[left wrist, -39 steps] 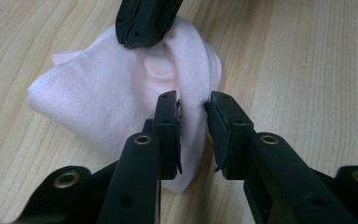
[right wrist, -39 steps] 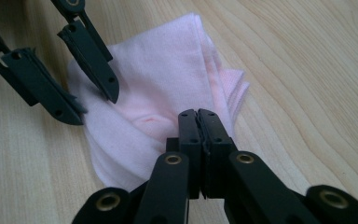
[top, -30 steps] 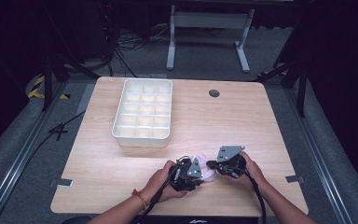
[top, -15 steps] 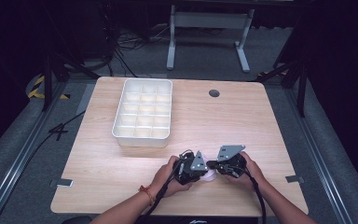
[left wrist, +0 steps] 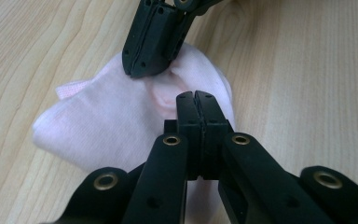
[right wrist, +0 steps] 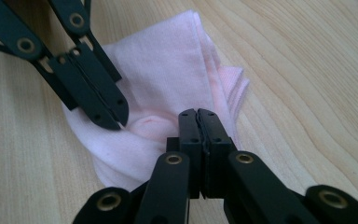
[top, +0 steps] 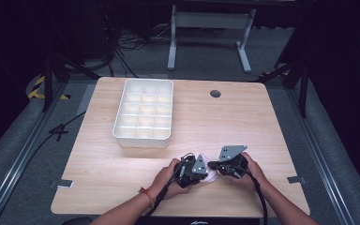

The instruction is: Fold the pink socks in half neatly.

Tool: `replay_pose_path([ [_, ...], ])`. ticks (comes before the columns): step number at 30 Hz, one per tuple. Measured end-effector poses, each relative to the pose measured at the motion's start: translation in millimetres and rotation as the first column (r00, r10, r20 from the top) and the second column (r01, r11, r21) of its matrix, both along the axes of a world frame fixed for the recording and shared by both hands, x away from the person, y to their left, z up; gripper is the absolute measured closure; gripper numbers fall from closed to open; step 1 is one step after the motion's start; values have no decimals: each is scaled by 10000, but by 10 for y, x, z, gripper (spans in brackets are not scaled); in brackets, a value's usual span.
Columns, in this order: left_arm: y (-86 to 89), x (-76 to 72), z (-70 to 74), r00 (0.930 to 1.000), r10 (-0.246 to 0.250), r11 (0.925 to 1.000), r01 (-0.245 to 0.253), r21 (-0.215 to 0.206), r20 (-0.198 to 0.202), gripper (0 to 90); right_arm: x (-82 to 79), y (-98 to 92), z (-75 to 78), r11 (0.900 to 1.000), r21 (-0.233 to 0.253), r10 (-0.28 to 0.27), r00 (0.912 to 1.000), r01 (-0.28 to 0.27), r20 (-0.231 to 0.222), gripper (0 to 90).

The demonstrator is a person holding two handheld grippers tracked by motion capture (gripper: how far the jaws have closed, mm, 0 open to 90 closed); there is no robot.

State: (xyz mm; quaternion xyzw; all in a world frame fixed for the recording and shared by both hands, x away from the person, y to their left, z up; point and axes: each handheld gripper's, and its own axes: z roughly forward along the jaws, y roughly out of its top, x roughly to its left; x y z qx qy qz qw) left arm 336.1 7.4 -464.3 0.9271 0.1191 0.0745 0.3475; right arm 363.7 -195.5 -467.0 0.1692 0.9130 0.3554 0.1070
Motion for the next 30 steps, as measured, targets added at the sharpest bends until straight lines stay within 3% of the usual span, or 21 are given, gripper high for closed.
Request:
replay_pose_path([
  [1,33,4,19,10000,46,10000,-46,34,8,897,2,-3,0,10000,-9,8,10000,-8,16,895],
  [5,291,58,96,9948,1019,9946,-1019,-182,-1,893,-3,-3,-2,10000,-14,-21,10000,21,-9,896],
  [7,395,106,87,9853,1709,9851,-1710,-191,-50,833,0,-4,-2,10000,-10,-13,10000,13,8,895],
  [9,479,162,56,9728,2266,9727,-2285,-396,-474,801,-1,-2,-1,10000,-25,-18,10000,18,0,896],
  [10,479,162,56,9728,2266,9727,-2285,-396,-474,801,-1,0,0,10000,-51,4,10000,-4,14,896],
  [12,515,219,21,9672,2344,9694,-2401,-512,-976,775,-7,7,2,9999,-110,-7,10000,7,79,896],
  [16,474,216,5,9671,2304,9702,-2369,-518,-1080,733,-11,9,4,9999,-146,-5,10000,6,91,896],
  [18,444,225,-2,9684,2135,9699,-2259,-907,-1287,723,-6,5,4,9999,-122,59,10000,-58,49,896],
  [24,398,251,-51,9592,2236,9644,-2434,-1032,-1733,677,-13,10,5,9998,-180,66,9999,-64,92,896],
  [25,404,251,-18,9638,2124,9643,-2334,-1254,-1611,650,-15,11,7,9998,-211,64,9999,-61,107,896],
  [26,404,251,-18,9638,2124,9643,-2334,-1254,-1611,643,-15,11,7,9998,-211,64,9999,-61,107,896],
  [28,429,233,69,9651,1932,9591,-2238,-1733,-1769,626,-18,14,7,9997,-230,90,9999,-87,129,896],
  [30,426,229,73,9639,1836,9616,-2168,-1683,-1928,594,-16,12,5,9998,-205,90,9999,-88,123,896],
])
